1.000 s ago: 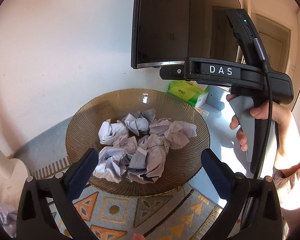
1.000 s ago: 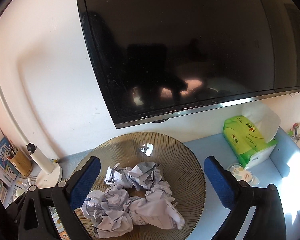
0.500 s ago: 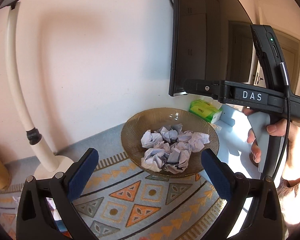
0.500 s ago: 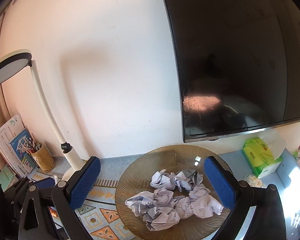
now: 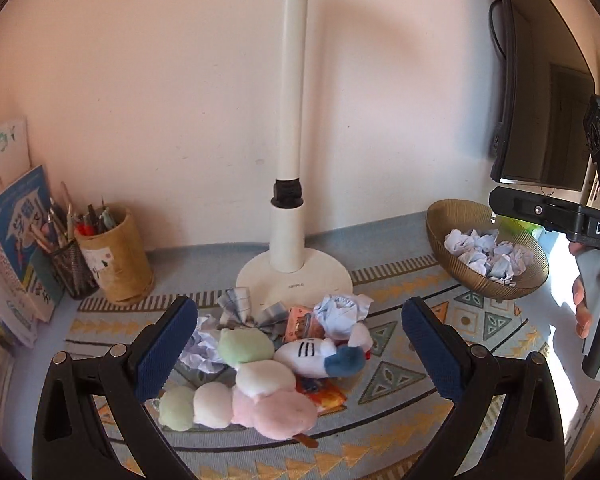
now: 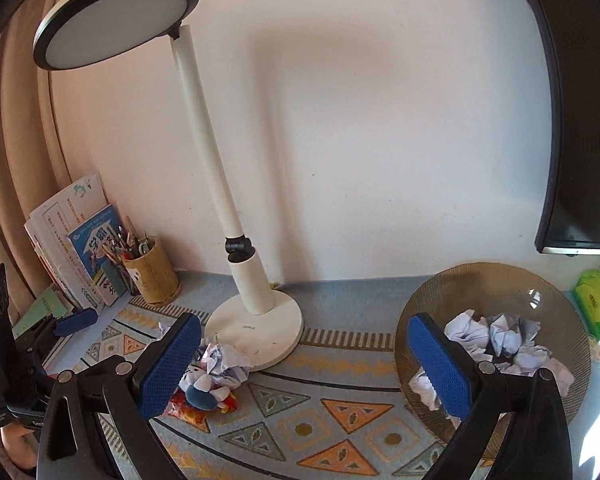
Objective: Organize objects
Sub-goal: 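Move both open tools back to the plush toys by the lamp, then grasp the pastel ball-chain plush with the left tool while the right tool grasps white paper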
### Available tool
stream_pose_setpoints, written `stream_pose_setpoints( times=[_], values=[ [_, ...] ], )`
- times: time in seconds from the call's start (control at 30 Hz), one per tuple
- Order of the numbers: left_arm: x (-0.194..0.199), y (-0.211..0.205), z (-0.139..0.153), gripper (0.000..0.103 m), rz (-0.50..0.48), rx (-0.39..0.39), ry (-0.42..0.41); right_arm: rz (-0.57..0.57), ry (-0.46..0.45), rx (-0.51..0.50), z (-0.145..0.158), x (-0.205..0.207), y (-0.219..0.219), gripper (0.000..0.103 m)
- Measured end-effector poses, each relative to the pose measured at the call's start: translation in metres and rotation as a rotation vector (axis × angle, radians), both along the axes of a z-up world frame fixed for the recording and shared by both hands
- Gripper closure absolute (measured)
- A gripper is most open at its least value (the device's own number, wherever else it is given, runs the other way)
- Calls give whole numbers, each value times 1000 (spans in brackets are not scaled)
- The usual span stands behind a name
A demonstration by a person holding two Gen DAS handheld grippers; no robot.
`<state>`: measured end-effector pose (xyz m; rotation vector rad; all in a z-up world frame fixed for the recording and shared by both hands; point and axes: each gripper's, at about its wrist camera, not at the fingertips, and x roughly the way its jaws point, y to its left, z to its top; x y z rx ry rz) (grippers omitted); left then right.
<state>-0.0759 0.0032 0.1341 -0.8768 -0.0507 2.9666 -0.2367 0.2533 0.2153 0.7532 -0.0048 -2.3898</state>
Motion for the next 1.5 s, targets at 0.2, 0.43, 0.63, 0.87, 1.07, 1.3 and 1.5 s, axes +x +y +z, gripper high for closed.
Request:
stream_pose_setpoints(
  times=[0.2, 0.43, 0.63, 0.87, 1.07, 1.3, 1.5],
  values=[
    [-2, -26, -44, 1, 47, 59, -81, 58, -132, -45, -52, -10, -42, 0],
    [-13, -30, -68, 1, 41, 101, -124, 82, -229, -96, -91, -27, -69, 0],
    [-22, -36, -83, 1, 38, 168, -155, 89, -284, -147, -113, -45, -78, 0],
    [-24, -39, -91, 1, 43, 217, -165, 98, -322, -182, -127, -55, -80, 0],
    [-25, -38, -91, 1, 53, 227, -167, 106, -333, -190, -129, -58, -80, 0],
    [-27, -38, -92, 2, 56, 232, -168, 114, -337, -193, -129, -57, -83, 0],
    [-28, -40, -95, 20, 89, 205, -175, 119, -345, -199, -129, -57, -84, 11]
  ],
)
